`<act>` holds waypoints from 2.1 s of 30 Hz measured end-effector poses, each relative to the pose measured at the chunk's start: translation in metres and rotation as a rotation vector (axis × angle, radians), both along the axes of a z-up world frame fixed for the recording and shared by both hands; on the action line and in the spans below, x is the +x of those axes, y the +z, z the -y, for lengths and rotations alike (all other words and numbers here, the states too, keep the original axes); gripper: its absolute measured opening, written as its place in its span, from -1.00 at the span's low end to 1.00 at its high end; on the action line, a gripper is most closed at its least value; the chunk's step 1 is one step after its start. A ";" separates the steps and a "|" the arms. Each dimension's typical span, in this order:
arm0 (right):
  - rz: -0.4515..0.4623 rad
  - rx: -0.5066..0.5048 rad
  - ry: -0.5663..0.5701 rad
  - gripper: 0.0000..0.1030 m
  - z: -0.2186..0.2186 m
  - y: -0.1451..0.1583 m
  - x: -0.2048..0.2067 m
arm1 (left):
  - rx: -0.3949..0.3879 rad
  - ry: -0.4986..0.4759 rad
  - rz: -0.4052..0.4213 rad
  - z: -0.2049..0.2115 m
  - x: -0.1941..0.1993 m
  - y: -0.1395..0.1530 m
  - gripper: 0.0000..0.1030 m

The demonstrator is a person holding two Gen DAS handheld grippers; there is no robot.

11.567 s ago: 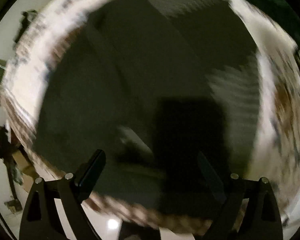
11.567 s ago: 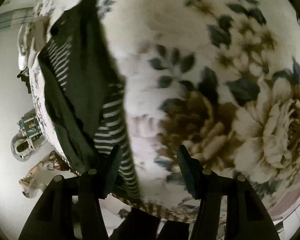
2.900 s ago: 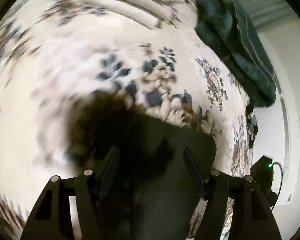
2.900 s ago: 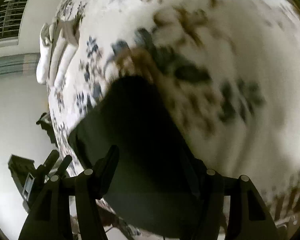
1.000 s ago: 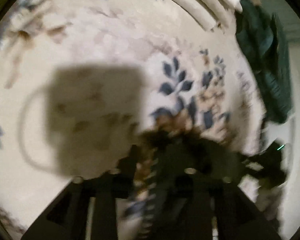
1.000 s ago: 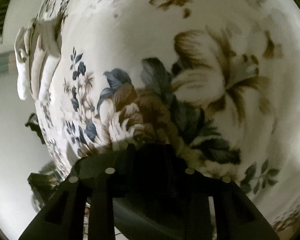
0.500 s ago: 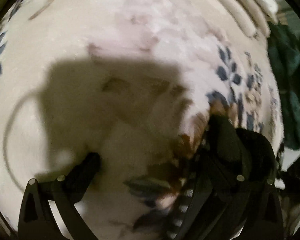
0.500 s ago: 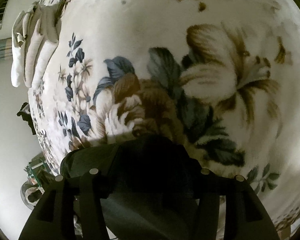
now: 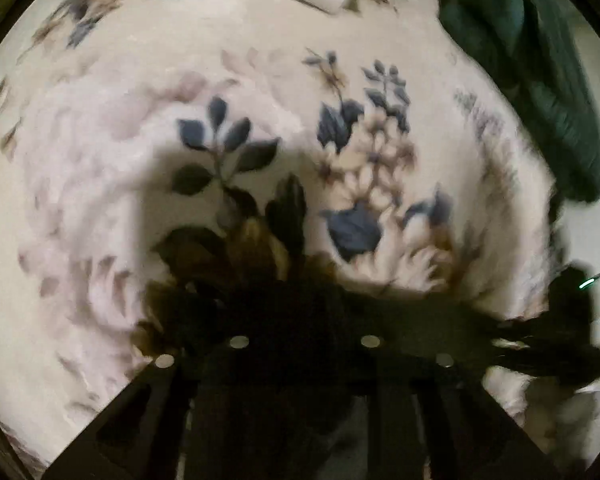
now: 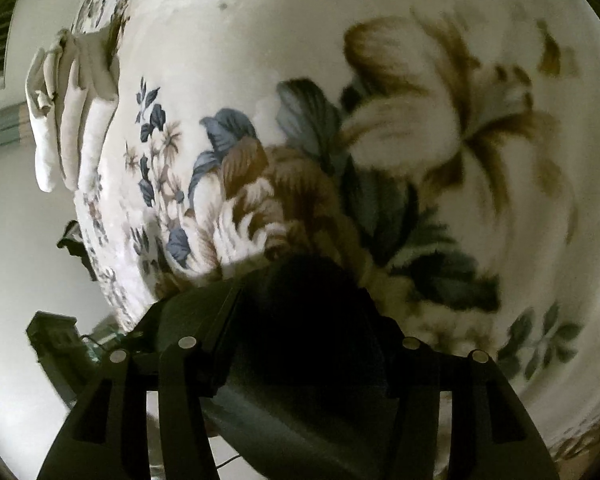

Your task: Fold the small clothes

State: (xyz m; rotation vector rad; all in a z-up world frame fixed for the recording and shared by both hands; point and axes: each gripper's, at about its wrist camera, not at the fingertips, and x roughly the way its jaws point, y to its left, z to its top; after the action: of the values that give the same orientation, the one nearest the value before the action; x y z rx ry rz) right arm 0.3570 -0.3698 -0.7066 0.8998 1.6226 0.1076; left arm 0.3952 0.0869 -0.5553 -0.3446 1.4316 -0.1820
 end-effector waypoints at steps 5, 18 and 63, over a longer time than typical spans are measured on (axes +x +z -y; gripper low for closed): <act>0.058 0.022 -0.033 -0.63 0.003 0.015 -0.008 | -0.098 0.086 0.031 -0.024 -0.018 0.017 -0.82; 0.153 -0.020 0.157 -0.71 -0.019 0.066 -0.066 | -0.357 0.206 -0.016 -0.068 -0.080 0.036 -0.63; 0.007 0.055 -0.009 -0.86 -0.006 -0.005 -0.115 | -0.369 0.283 0.015 -0.069 -0.062 0.000 -0.69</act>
State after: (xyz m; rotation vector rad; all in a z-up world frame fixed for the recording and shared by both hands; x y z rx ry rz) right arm 0.2421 -0.3636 -0.7112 0.9482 1.6155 0.1492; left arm 0.3337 0.1559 -0.5553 -0.8408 1.3154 -0.2165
